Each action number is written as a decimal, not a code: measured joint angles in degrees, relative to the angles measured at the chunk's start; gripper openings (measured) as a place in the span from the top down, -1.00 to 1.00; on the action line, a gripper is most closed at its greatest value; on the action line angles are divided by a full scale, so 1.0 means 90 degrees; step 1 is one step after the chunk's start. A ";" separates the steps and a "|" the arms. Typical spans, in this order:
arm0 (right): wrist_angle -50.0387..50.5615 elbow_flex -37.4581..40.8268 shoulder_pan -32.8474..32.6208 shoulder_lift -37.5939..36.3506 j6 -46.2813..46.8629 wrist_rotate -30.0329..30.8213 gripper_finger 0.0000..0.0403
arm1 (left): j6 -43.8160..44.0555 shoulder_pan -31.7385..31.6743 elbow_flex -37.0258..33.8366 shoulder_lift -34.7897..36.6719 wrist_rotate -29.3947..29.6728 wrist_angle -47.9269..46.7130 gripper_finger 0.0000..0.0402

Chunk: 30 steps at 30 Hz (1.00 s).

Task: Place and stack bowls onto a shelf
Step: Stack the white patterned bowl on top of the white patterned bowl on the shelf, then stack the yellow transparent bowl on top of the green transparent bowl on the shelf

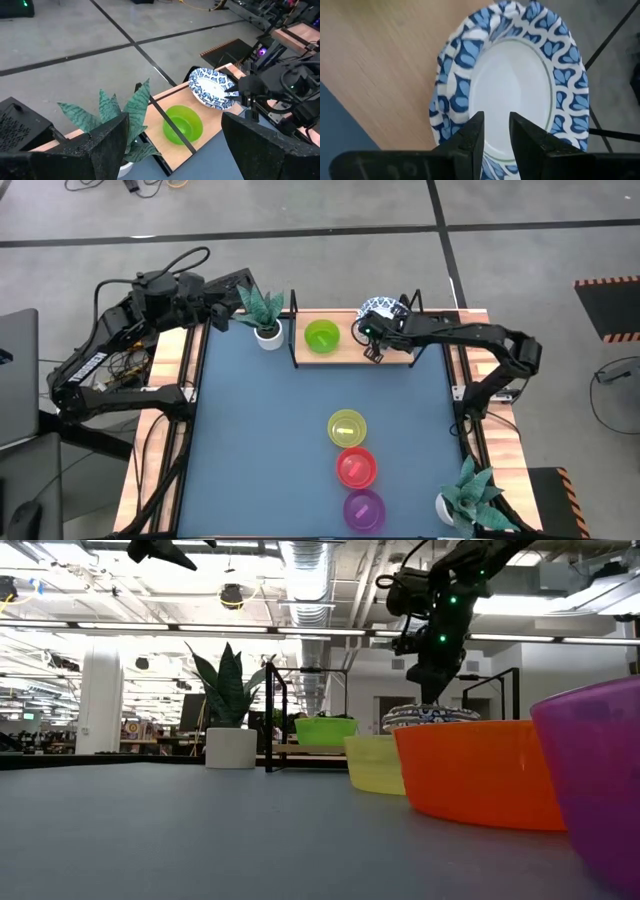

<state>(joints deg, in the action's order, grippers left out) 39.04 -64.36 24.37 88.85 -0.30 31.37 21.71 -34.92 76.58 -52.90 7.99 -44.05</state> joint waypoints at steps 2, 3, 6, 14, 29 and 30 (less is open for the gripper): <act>0.0019 0.0005 0.0001 -0.0178 -0.0003 -0.0008 0.43 | 0.0000 0.0000 0.0002 -0.0011 -0.0002 -0.0005 -0.50; -0.0028 0.0002 0.0001 -0.0299 -0.0001 -0.0005 0.43 | 0.0000 0.0000 0.0002 -0.0029 0.0000 0.0007 -0.50; -0.0007 -0.0005 -0.0018 -0.0750 0.0121 -0.0026 0.43 | 0.0002 0.0000 0.0000 -0.0058 -0.0001 -0.0005 -0.50; 0.0170 -0.0015 -0.0222 -0.2236 0.2134 -0.2698 0.41 | 0.0056 0.0000 0.0002 -0.0080 -0.0053 -0.0001 -0.50; 0.0819 -0.0007 -0.2877 -0.0858 0.3152 -0.2567 -0.07 | 0.0066 0.0002 0.0000 -0.0080 -0.0189 -0.0145 -0.50; 0.0726 -0.0007 -0.2925 -0.0672 0.3152 -0.2577 -0.12 | 0.0066 0.0002 0.0001 -0.0080 -0.0187 -0.0186 -0.50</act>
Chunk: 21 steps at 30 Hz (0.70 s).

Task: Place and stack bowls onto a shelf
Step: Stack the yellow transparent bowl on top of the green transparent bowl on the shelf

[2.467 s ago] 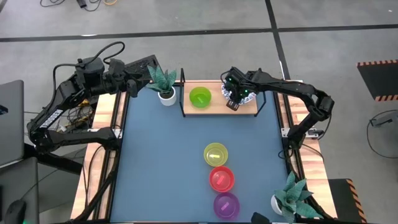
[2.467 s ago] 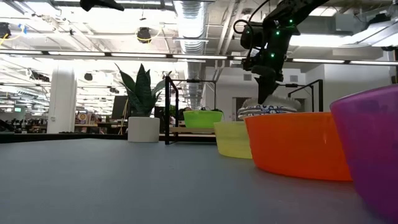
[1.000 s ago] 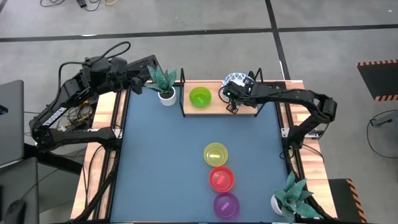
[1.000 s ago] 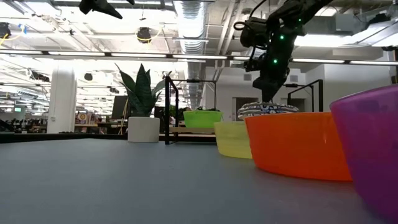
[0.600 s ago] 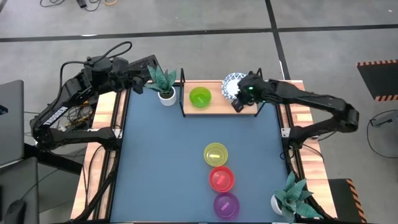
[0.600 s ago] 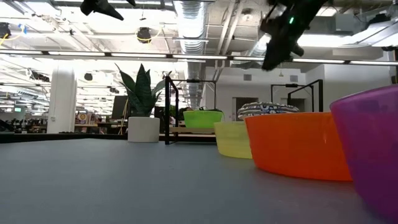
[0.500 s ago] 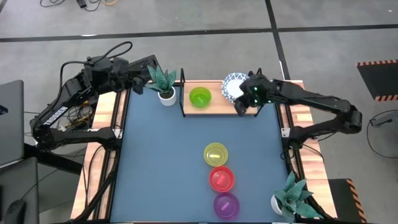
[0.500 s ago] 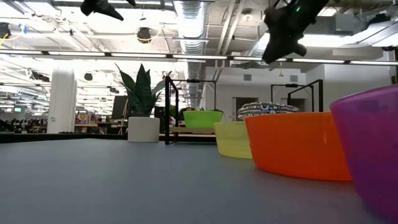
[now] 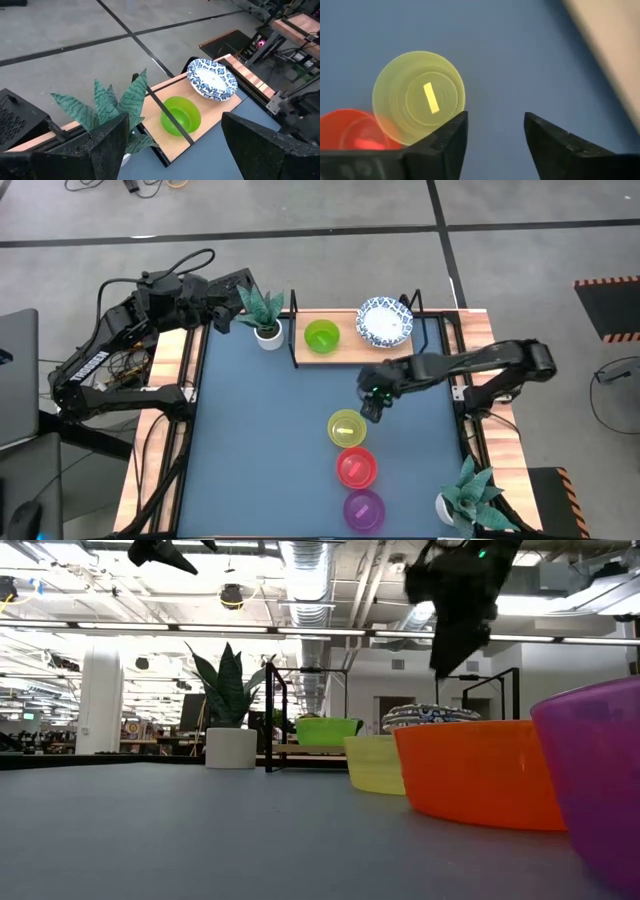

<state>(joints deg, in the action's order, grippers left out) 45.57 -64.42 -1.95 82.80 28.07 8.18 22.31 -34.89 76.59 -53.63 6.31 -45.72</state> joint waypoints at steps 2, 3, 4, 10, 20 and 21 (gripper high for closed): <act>-0.0234 0.0000 -0.0063 0.0335 -0.0005 -0.0053 -0.19 | 0.0000 0.0000 -0.0001 0.0000 0.0002 -0.0039 -0.50; -0.0340 0.0000 -0.0089 0.0482 -0.0007 -0.0066 -0.21 | 0.0002 0.0000 -0.0001 -0.0002 0.0002 -0.0046 -0.50; -0.0437 0.0000 -0.0107 0.0621 -0.0032 -0.0071 -0.22 | 0.0026 0.0000 0.0000 -0.0001 0.0002 -0.0050 -0.50; -0.0755 0.0000 -0.0117 0.1314 -0.0174 -0.0623 -0.23 | 0.0090 0.0000 -0.0001 0.0000 0.0010 -0.0160 -0.50; -0.0802 0.0005 -0.0095 0.1927 -0.0173 -0.0761 -0.04 | 0.0080 0.0000 0.0000 -0.0001 0.0019 -0.0371 -0.50; -0.0847 0.0000 -0.0095 0.1997 -0.0170 -0.0760 0.03 | 0.0080 0.0000 0.0001 -0.0002 0.0019 -0.0372 -0.50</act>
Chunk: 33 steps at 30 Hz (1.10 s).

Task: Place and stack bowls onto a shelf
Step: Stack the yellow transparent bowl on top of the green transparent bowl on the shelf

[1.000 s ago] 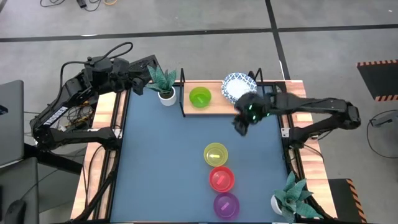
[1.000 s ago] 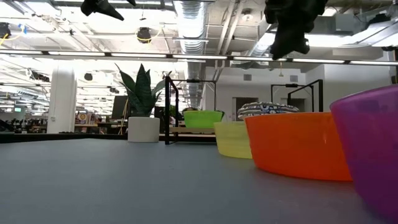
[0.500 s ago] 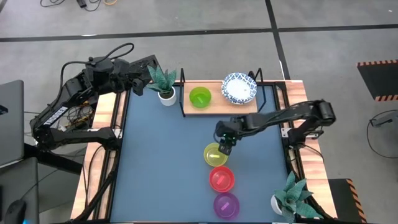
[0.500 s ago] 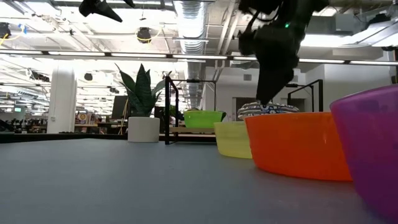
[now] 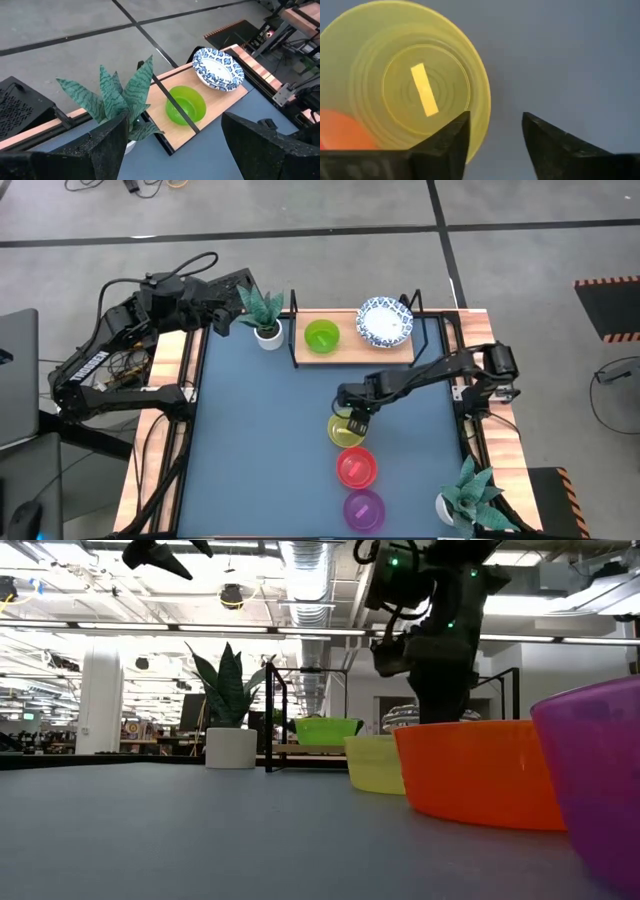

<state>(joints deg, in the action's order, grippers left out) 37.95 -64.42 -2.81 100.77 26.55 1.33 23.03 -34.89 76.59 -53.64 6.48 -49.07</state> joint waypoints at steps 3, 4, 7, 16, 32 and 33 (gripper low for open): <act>0.0055 0.0007 -0.0007 0.0101 -0.0043 -0.0060 0.26 | 0.0002 0.0000 -0.0001 -0.0001 0.0012 -0.0001 -0.50; 0.0061 0.0006 -0.0010 0.0133 -0.0070 -0.0108 0.36 | 0.0009 0.0000 -0.0002 -0.0001 0.0026 -0.0003 -0.50; 0.0073 0.0000 -0.0002 0.0195 -0.0165 -0.0198 0.69 | 0.0008 0.0000 -0.0002 0.0000 0.0057 -0.0001 -0.50; -0.0061 -0.0109 0.0438 -0.0270 -0.0489 -0.0158 0.89 | 0.0025 0.0000 0.0000 0.0000 0.0160 -0.0001 -0.50; -0.0327 -0.2464 0.2257 -0.0692 -0.1049 0.0317 0.89 | 0.0153 0.0000 0.0000 -0.0001 0.0165 -0.0010 -0.50; -0.0307 -0.2714 0.2365 -0.0553 -0.1080 0.0379 0.89 | 0.0173 0.0000 -0.0001 -0.0001 0.0165 -0.0012 -0.50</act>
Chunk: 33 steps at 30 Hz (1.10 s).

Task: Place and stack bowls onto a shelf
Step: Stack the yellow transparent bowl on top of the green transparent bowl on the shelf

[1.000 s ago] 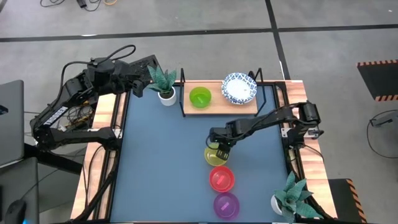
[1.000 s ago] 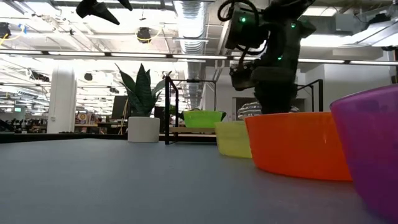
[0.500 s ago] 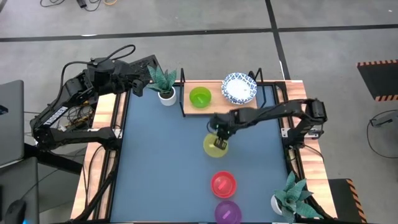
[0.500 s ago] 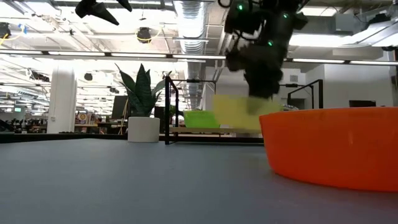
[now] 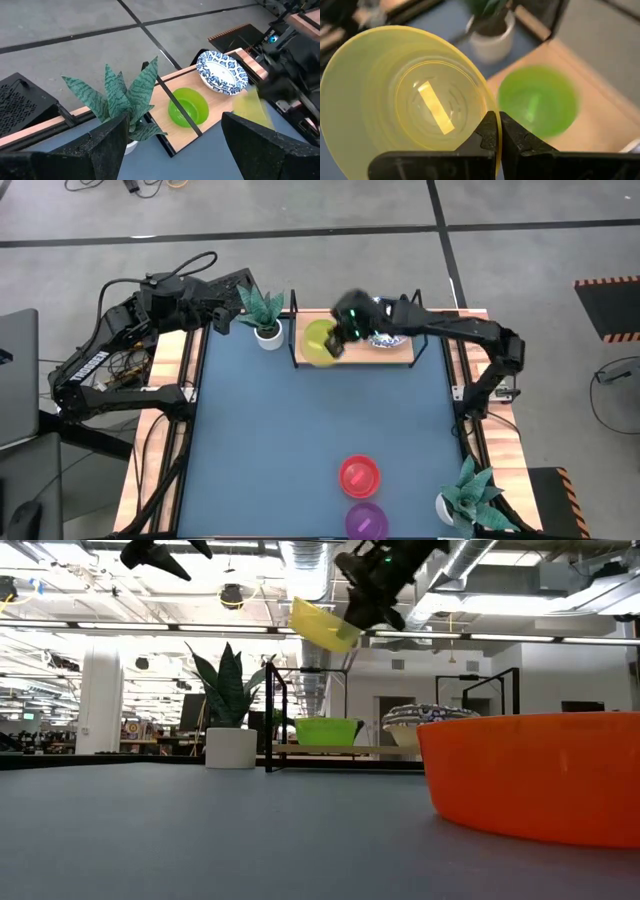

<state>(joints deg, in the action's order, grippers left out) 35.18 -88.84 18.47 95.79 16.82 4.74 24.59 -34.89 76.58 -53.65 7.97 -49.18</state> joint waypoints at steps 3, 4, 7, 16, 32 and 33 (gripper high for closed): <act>0.0114 -0.0736 0.0329 0.0492 -0.0041 0.0026 0.89 | 0.0016 0.0000 0.0000 0.0000 0.0001 -0.0044 -0.50; 0.0224 -0.0948 0.0439 0.0666 -0.0044 0.0034 0.89 | 0.0018 0.0000 0.0001 0.0001 0.0002 -0.0072 -0.50; 0.0415 -0.1484 0.0768 0.1112 -0.0046 0.0037 0.89 | 0.0080 0.0000 0.0001 0.0000 0.0007 -0.0180 -0.50; 0.1364 -0.2134 0.1384 0.1942 -0.0044 -0.0042 0.89 | 0.0084 0.0000 0.0000 0.0000 0.0051 -0.0291 -0.50; 0.1544 -0.2136 0.1462 0.2205 -0.0104 -0.0003 0.89 | 0.0062 -0.0002 0.0000 0.0000 0.0216 -0.0326 -0.50; 0.1583 -0.2136 0.1463 0.2205 -0.0093 0.0011 0.89 | 0.0062 -0.0001 0.0001 0.0001 0.0216 -0.0326 -0.50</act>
<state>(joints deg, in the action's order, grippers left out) 49.43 -108.07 31.64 115.63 15.99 4.84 25.15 -34.91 76.59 -53.64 9.91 -52.12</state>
